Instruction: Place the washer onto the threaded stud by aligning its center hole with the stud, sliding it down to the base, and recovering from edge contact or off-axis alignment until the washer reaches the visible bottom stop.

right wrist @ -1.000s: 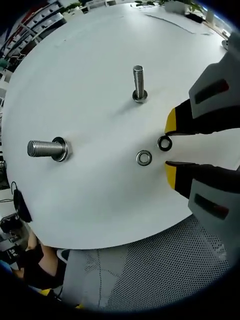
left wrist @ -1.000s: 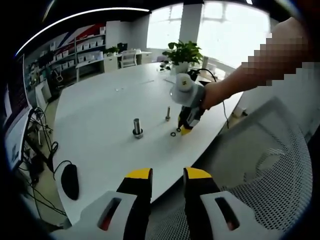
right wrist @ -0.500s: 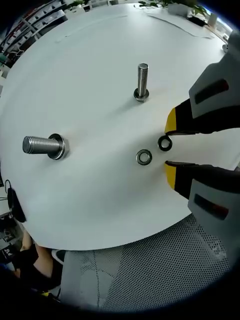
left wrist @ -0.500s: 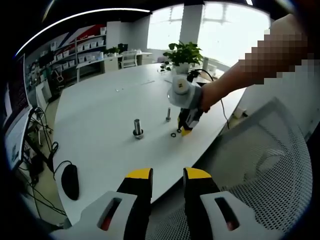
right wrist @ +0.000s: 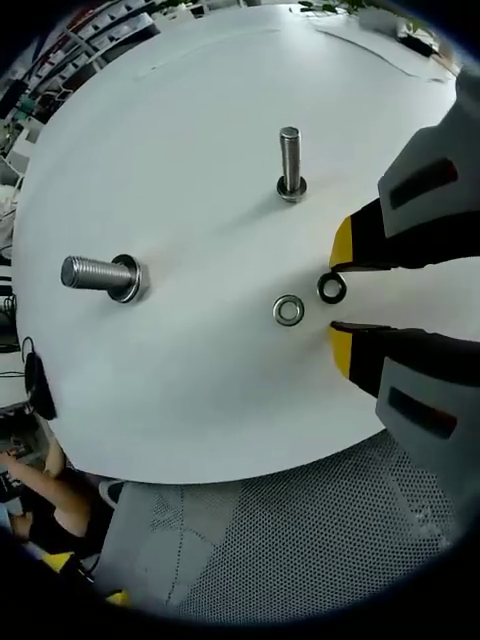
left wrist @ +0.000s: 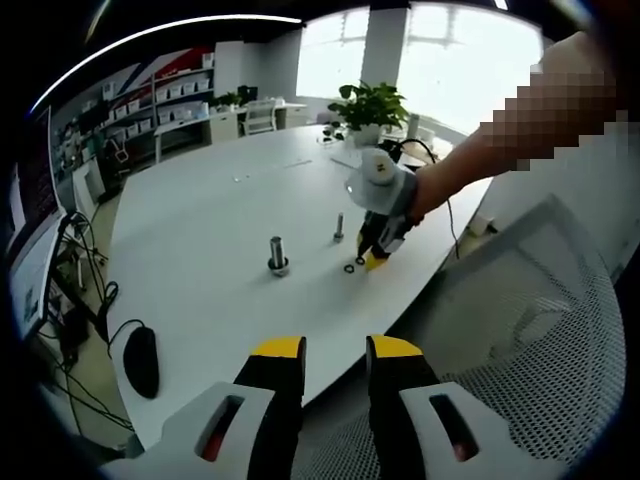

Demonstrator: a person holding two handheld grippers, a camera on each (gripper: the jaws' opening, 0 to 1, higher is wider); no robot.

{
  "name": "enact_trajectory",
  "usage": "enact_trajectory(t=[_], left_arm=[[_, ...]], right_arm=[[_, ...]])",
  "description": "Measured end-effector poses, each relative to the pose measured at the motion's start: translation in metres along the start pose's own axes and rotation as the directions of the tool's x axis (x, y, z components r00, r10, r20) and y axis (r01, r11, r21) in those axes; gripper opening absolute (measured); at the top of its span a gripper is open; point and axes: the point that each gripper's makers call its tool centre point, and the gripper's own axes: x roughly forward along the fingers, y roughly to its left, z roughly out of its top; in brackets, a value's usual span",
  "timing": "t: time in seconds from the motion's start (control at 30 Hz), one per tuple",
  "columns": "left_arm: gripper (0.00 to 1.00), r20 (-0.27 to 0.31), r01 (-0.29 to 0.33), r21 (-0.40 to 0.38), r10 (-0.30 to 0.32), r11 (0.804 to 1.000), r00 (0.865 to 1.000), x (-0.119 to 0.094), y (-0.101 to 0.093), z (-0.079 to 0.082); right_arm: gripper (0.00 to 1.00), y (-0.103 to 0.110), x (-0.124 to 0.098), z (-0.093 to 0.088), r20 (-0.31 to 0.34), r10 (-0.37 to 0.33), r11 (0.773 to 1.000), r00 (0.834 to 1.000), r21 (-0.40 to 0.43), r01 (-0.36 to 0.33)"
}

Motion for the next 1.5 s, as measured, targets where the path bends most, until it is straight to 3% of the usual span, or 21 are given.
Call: enact_trajectory(t=[0.23,0.4,0.77,1.23,1.5], left_arm=[[0.22,-0.004,-0.004,-0.001,0.004,1.000,1.000,0.0000,0.0006,-0.0002],[0.22,-0.005,-0.005,-0.003,0.005,1.000,1.000,0.0005,0.0013,-0.0009],[0.22,-0.004,-0.012,-0.006,0.012,1.000,1.000,-0.0009,0.0017,-0.0002],[0.22,-0.005,-0.013,-0.005,0.013,1.000,1.000,0.0002,0.0024,-0.0008],[0.22,-0.004,-0.013,-0.005,0.013,1.000,1.000,-0.0004,0.0020,-0.0005]], right_arm=[[0.19,-0.0041,0.0006,0.0039,-0.029,0.001,1.000,1.000,-0.014,-0.001],[0.17,-0.0039,0.0009,0.0014,-0.088,-0.001,0.998,0.996,-0.066,-0.004],[0.16,-0.0002,-0.0010,0.0004,-0.181,-0.006,1.000,0.983,-0.027,0.001],[0.15,-0.0046,0.0000,0.0006,-0.146,-0.027,1.000,0.989,0.006,0.028],[0.14,-0.0043,-0.0007,-0.0002,-0.087,-0.052,0.998,0.995,0.031,0.055]])
